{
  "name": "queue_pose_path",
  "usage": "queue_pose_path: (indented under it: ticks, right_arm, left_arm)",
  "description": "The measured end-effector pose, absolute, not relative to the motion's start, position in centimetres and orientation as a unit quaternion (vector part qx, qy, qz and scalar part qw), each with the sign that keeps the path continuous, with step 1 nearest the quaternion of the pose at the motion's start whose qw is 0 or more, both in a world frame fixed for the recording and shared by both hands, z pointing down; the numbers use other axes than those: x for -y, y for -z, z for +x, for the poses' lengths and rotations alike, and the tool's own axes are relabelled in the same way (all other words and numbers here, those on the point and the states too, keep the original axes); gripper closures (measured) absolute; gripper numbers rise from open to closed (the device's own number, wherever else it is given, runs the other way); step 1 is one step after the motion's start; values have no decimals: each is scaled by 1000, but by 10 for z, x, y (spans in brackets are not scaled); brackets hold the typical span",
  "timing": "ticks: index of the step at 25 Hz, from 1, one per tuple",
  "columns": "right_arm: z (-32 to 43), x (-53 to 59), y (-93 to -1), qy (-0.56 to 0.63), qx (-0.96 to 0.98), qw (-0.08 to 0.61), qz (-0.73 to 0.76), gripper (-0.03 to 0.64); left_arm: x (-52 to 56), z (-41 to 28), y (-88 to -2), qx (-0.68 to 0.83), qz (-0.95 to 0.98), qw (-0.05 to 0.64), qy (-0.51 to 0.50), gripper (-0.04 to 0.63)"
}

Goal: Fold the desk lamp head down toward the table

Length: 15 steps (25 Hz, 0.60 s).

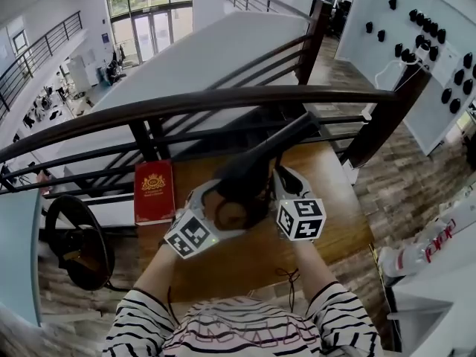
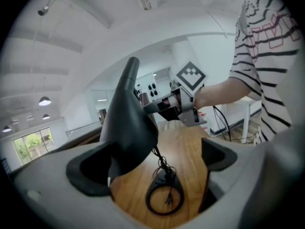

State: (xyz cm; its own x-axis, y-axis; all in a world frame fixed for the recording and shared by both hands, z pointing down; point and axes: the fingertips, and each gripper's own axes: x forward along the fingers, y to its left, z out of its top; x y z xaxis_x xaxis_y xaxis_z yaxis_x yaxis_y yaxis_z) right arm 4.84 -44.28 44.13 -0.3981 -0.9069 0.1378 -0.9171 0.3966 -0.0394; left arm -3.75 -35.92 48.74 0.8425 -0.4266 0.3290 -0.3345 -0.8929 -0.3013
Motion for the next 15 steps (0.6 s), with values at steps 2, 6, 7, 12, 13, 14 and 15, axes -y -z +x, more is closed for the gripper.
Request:
queue_pose_path:
  ticks: [2,6,7,12,13,14,15]
  right_arm:
    - [49,443,-441,-54,835,48,545,571]
    - [51,443,-443,-56,834,47,548,572]
    - [52,443,-443,-57,833,48,548,575]
    - [60,438,-441,-62,830,47,552,584]
    - [62,435,-441,-62,830,45,552,584]
    - [63,431,-441,-63,830,44,552,584]
    - [64,427,-440,-63,830,42,552,584]
  left_arm:
    - [359,-37,-485,-201,-956,111,184,5]
    - [360,-37,-487,-196,-956,111,189,6]
    - [361,-36,-487,-196,-955,111,191,6]
    - [361,-34,-483,-198,-954,107,197,8]
    - [360,-34,-482,-199,-954,107,197,8]
    - [358,-35,-480,-201,-954,108,195,8]
    - [356,-35,-477,-204,-954,109,191,8]
